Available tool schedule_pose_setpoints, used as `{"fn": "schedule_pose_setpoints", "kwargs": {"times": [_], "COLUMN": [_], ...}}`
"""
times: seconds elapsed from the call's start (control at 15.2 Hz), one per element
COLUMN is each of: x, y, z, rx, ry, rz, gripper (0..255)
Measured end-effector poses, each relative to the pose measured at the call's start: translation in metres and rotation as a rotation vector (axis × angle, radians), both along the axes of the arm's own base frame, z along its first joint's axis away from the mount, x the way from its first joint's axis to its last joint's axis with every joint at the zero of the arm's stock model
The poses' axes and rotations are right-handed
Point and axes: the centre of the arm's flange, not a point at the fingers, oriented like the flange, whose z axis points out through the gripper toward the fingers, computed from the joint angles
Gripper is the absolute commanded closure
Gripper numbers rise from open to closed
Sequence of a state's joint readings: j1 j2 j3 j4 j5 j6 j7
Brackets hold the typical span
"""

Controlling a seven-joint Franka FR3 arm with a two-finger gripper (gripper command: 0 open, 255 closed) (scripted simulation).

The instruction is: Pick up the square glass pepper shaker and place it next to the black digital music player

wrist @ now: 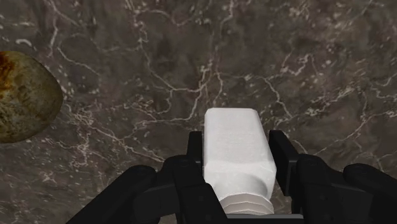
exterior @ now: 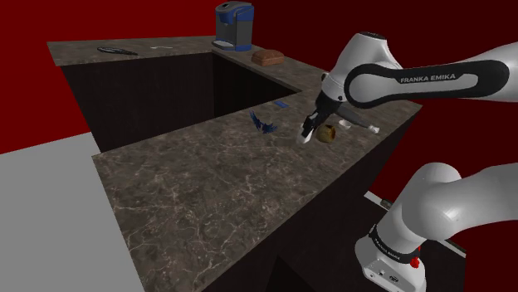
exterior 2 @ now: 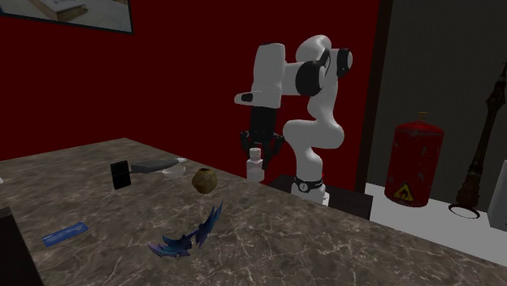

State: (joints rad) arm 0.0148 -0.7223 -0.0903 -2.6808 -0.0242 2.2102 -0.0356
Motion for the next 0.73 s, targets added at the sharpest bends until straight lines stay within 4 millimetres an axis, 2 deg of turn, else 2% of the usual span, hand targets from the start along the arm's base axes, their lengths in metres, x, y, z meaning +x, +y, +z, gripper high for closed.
{"fn": "schedule_pose_setpoints", "kwargs": {"times": [0.73], "x": [0.000], "y": [0.000], "z": [0.057], "rx": [0.000], "ry": [0.000], "rz": [0.000], "gripper": [255]}}
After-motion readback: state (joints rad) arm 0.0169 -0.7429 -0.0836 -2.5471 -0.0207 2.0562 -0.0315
